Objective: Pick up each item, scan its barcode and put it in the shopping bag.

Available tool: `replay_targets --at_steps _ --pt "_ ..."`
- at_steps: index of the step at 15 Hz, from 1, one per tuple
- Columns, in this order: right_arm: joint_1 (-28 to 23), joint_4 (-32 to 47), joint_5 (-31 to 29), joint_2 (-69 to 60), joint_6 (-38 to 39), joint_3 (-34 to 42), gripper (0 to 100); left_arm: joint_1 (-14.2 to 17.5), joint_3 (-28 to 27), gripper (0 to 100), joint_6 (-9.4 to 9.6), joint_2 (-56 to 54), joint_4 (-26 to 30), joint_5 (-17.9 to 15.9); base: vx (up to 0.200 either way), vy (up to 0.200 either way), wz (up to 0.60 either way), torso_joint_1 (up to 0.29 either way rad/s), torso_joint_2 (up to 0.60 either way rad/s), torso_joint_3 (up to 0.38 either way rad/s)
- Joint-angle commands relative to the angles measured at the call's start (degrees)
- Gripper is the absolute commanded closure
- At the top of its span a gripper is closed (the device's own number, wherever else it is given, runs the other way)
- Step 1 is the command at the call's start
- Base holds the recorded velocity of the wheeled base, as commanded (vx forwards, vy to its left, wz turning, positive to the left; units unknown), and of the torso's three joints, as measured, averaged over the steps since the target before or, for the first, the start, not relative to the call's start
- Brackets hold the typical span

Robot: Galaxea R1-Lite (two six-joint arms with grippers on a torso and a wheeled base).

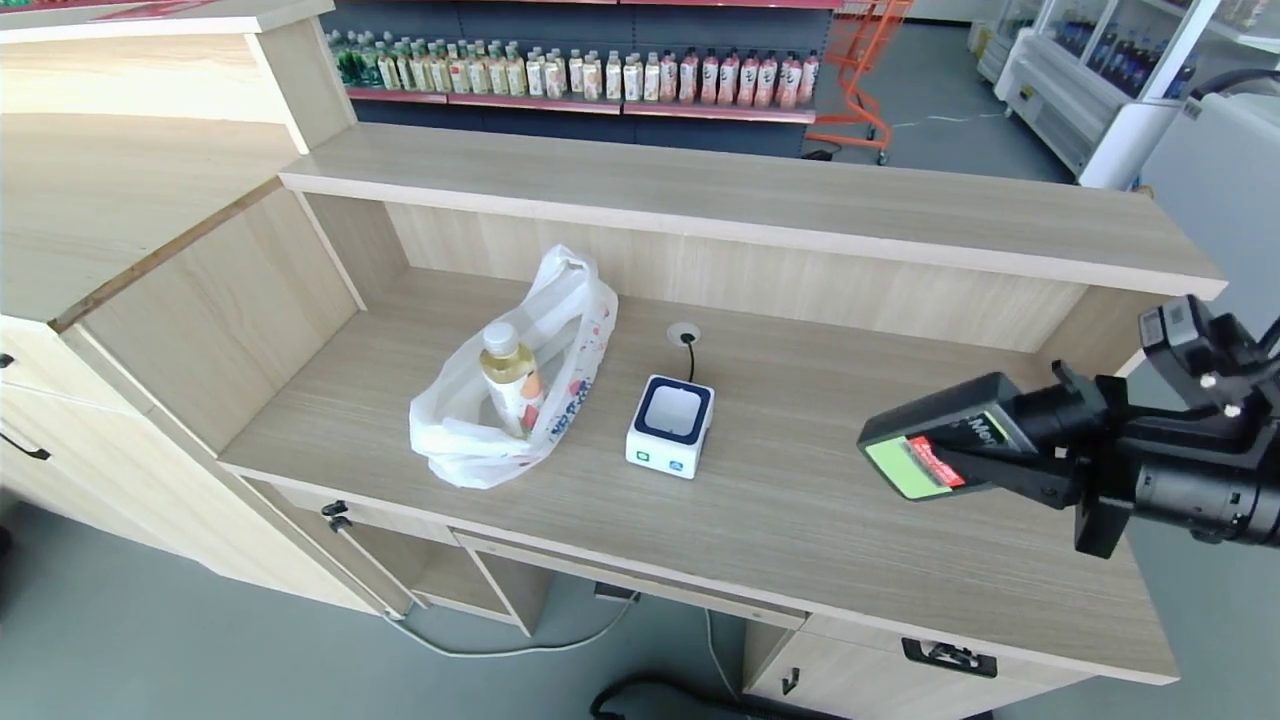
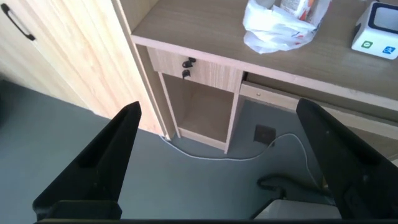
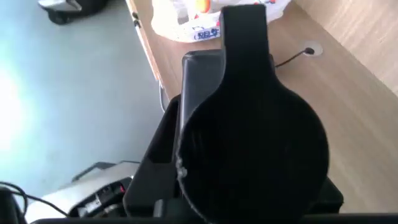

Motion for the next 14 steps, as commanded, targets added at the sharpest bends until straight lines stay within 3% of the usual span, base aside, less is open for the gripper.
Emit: replay_targets --at_steps 1,2,4,12,14 --pt "3.67 0.61 -14.51 0.19 20.25 -3.13 100 0.11 0.00 0 0.02 -0.02 0.01 0.03 0.000 0.000 0.00 0.000 0.00 0.000" --pt "4.81 1.66 -19.70 0.28 25.79 -2.78 100 0.11 0.00 0 0.02 -0.02 0.01 0.03 0.000 0.000 0.60 0.002 0.00 0.002" --pt "5.86 3.42 -23.22 1.16 31.76 -1.46 100 0.11 0.00 0 0.02 -0.02 -0.08 0.03 0.000 0.000 0.60 0.007 0.00 0.005" --pt "9.91 -0.18 -23.66 14.60 32.20 -5.68 100 0.11 0.00 0 0.02 -0.02 -0.08 0.03 0.000 0.000 0.00 0.000 0.00 0.000" --pt "11.31 -3.87 -27.79 24.62 32.20 -11.04 100 0.11 0.00 0 0.02 -0.02 0.01 0.03 0.000 0.000 0.00 0.000 0.00 0.000"
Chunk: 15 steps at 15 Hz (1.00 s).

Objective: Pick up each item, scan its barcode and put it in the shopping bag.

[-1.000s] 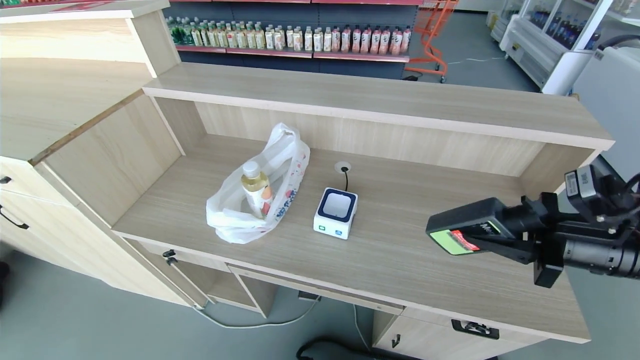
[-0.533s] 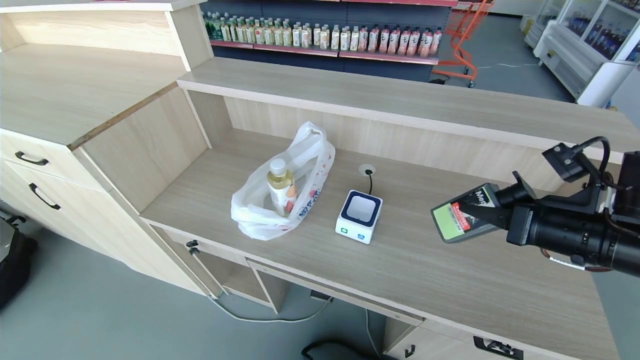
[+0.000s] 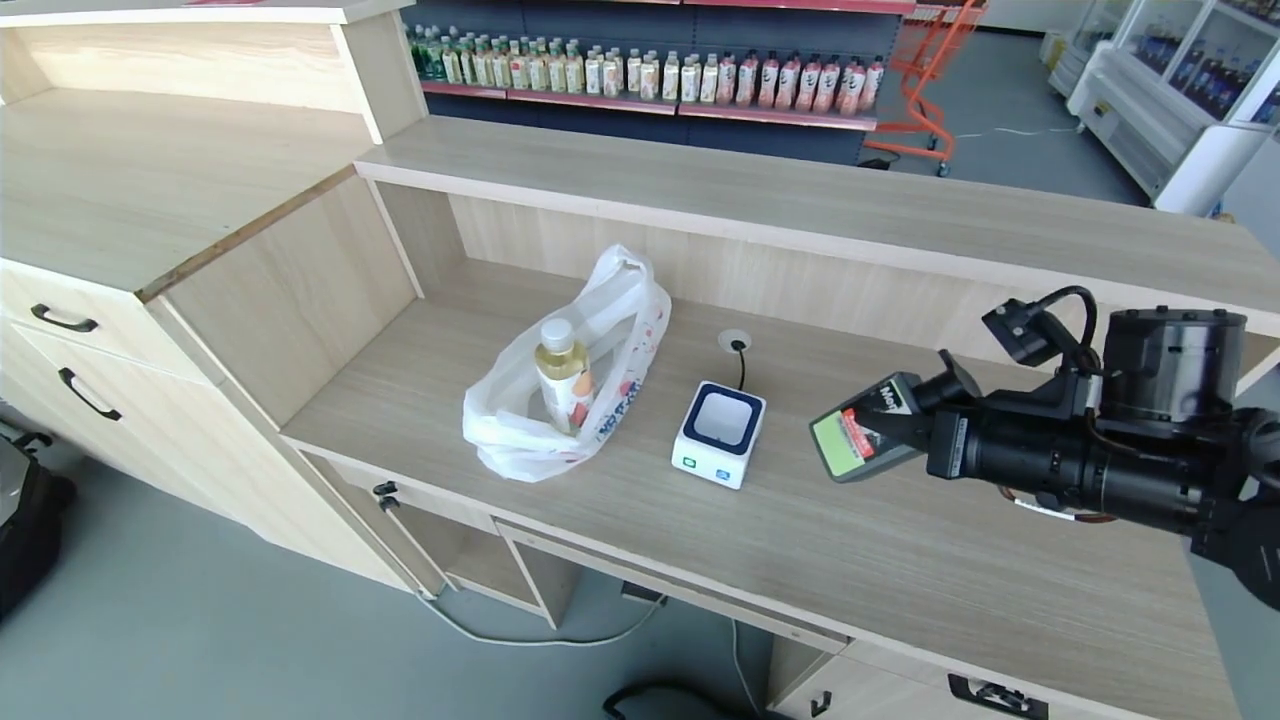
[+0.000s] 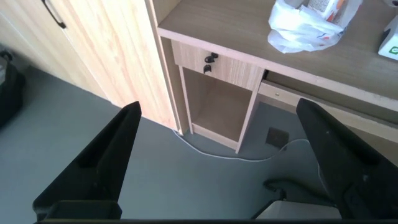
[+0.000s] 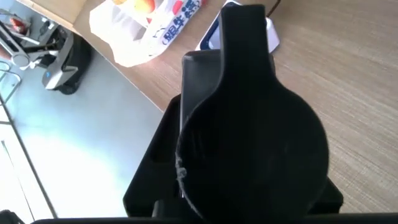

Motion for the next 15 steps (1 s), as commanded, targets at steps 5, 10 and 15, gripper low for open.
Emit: replay_targets --at_steps 5,10,15 --pt "2.96 -2.20 -2.63 20.16 0.17 -13.81 100 0.00 0.00 0 0.00 -0.02 0.01 0.03 0.000 0.000 0.00 0.000 0.00 0.000" --pt "4.81 -2.12 -2.63 26.23 0.88 -21.98 100 0.00 0.00 0 0.00 -0.02 0.01 0.03 0.000 0.000 0.00 0.000 0.00 0.000" --pt "6.65 -2.12 -2.89 30.09 4.30 -27.35 100 0.00 0.00 0 0.00 -0.02 0.01 0.03 0.000 0.000 0.00 0.000 0.00 0.000"
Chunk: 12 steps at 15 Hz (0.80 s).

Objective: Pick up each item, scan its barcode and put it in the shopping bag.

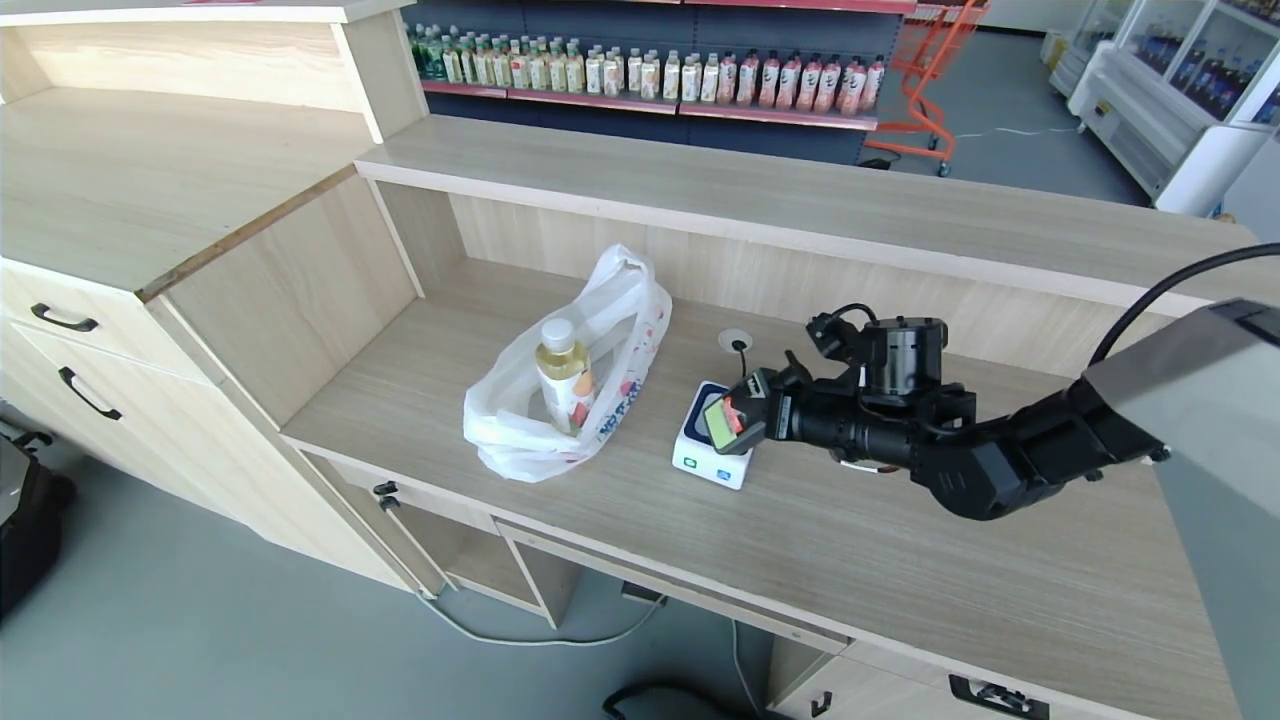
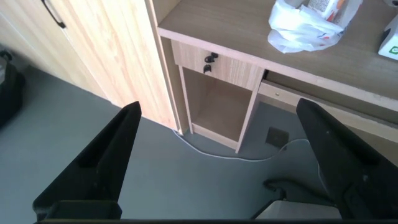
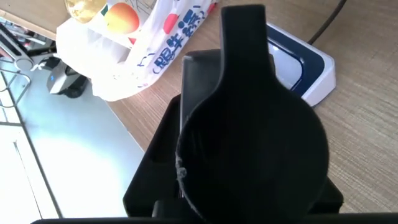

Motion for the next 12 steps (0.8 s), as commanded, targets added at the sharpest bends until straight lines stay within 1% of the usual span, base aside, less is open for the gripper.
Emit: replay_targets --at_steps 1,5,7,9,12 --pt "0.42 -0.07 -0.08 2.54 -0.05 -1.60 100 0.00 0.00 0 0.02 -0.02 0.01 0.03 0.000 0.000 0.00 0.000 0.00 0.000" --pt "0.42 -0.16 -1.92 3.95 -0.23 -2.91 100 0.00 0.00 0 0.02 -0.02 0.01 0.03 0.000 0.000 0.00 0.000 0.00 0.000" --pt "0.42 -0.16 -1.92 4.21 -0.23 -3.27 100 0.00 0.00 0 0.02 -0.02 -0.08 0.03 0.000 0.000 0.00 0.000 0.00 0.000" --pt "0.69 -0.07 -2.01 6.06 -0.14 -6.60 100 0.00 0.00 0 0.02 -0.02 0.01 0.03 0.000 0.000 0.00 0.000 0.00 0.000" --pt "1.04 0.20 -2.10 6.59 -0.23 -7.40 100 0.00 0.00 0 0.02 -0.02 0.01 0.03 0.000 0.000 0.00 0.000 0.00 0.000"
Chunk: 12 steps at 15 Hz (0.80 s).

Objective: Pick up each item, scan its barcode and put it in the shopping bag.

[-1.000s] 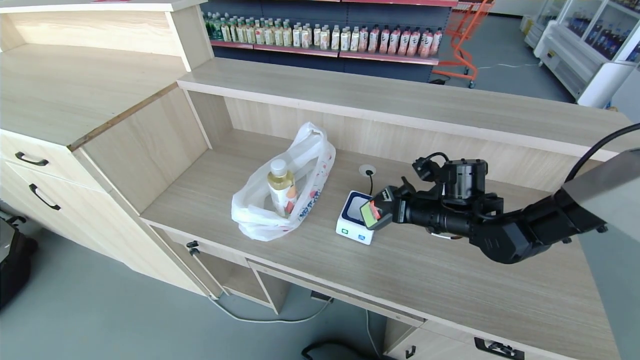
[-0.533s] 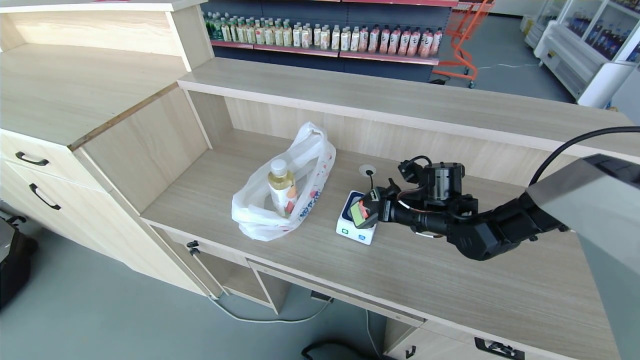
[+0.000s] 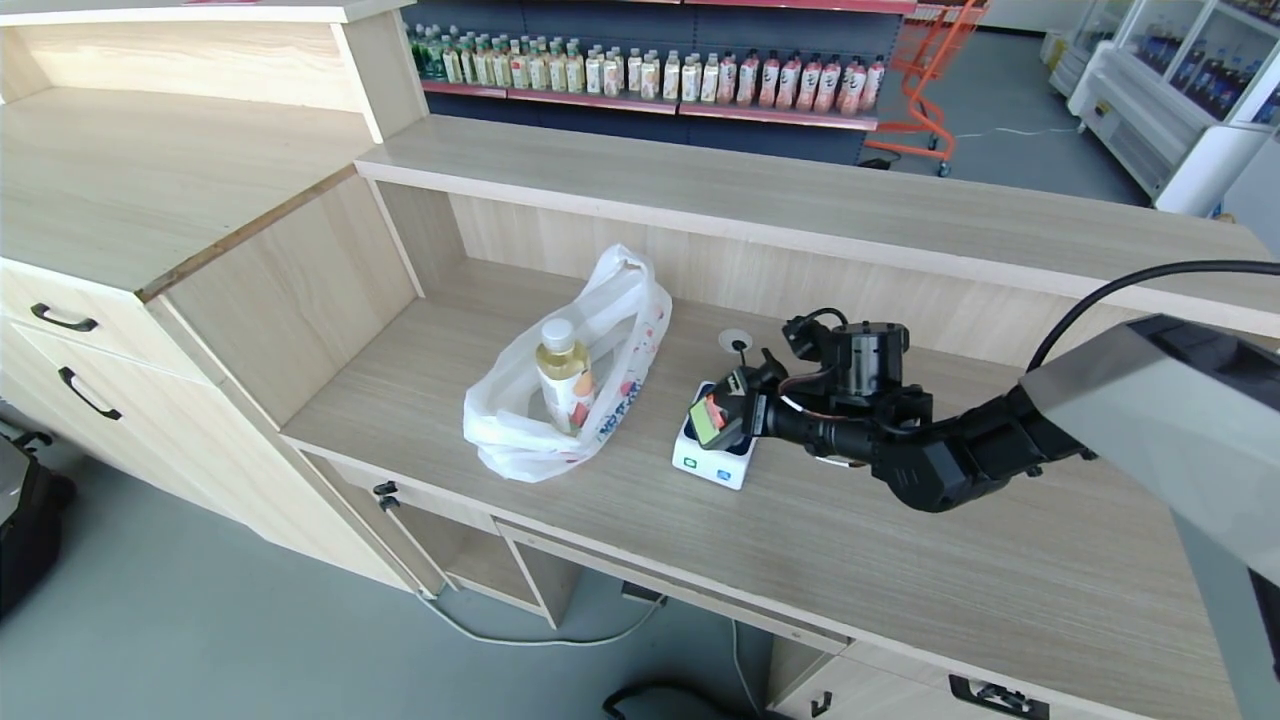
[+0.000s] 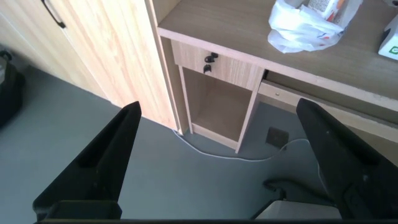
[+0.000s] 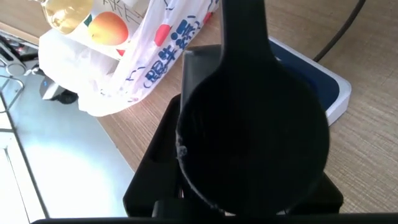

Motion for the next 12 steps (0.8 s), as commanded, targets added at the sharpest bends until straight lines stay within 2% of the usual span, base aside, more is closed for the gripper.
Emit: replay_targets --at_steps 1,3,7,10,12 --pt "0.07 0.02 -0.10 0.44 -0.03 -0.23 100 0.00 0.00 0 0.02 -0.02 0.01 0.03 0.000 0.000 0.00 0.000 0.00 0.000" --pt "-0.28 0.02 -1.60 -2.29 0.41 0.30 100 0.00 0.00 0 0.02 -0.02 0.01 0.03 0.000 0.000 0.00 0.000 0.00 0.000" --pt "-0.63 0.37 -1.95 -16.88 2.25 2.41 100 0.00 0.00 0 0.02 -0.02 -0.08 0.03 0.000 0.000 0.00 0.000 0.00 0.000" --pt "-3.00 -0.68 -1.77 -26.72 -12.34 15.24 100 0.00 0.00 0 0.02 -0.02 -0.08 0.03 0.000 0.000 0.00 0.000 0.00 0.000" --pt "-3.44 -3.58 -1.77 -30.06 -14.09 22.27 100 0.00 0.00 0 0.02 -0.02 0.01 0.03 0.000 0.000 0.00 0.000 0.00 0.000"
